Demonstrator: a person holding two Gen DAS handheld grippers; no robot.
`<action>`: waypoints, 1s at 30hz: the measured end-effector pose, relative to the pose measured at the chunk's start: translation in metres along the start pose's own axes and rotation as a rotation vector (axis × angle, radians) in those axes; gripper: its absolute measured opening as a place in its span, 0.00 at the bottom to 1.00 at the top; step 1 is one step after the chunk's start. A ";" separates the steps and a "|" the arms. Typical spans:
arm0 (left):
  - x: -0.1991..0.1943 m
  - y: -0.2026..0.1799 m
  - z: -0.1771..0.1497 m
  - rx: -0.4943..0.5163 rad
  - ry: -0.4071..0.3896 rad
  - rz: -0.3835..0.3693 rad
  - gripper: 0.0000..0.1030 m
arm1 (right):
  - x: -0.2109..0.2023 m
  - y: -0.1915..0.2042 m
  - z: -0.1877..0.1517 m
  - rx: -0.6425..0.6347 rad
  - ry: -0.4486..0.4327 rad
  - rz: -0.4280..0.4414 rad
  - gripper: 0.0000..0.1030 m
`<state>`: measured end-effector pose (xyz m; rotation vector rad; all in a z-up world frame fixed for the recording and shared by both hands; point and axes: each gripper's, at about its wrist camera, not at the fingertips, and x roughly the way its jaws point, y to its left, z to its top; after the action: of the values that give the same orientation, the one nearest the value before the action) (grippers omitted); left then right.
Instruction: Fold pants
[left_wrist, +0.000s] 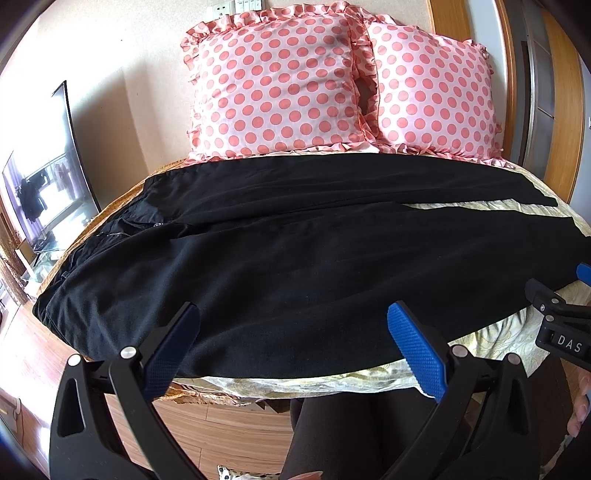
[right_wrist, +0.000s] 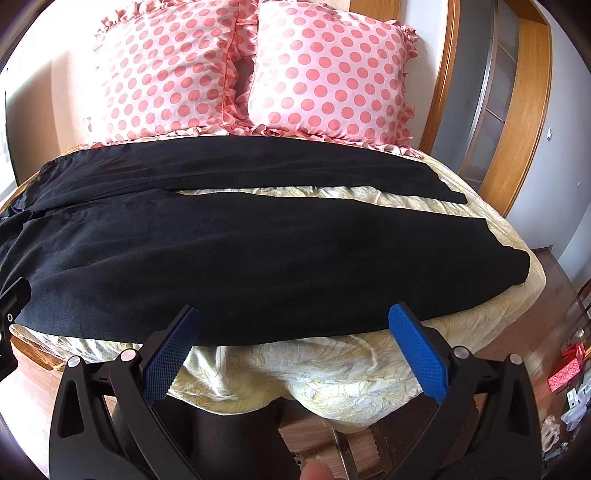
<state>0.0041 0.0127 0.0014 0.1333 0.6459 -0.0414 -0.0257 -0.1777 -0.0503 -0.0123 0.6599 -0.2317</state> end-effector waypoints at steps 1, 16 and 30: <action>0.000 -0.001 0.000 0.000 0.000 0.000 0.98 | 0.001 0.000 0.001 0.000 0.000 0.000 0.99; 0.009 0.028 0.033 -0.097 -0.030 -0.084 0.98 | 0.017 -0.065 0.079 0.116 -0.054 0.141 0.99; 0.057 0.037 0.094 -0.081 -0.116 0.009 0.98 | 0.212 -0.193 0.239 0.471 0.301 -0.236 0.86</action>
<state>0.1083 0.0364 0.0457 0.0553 0.5300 -0.0137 0.2419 -0.4267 0.0269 0.4050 0.8906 -0.6206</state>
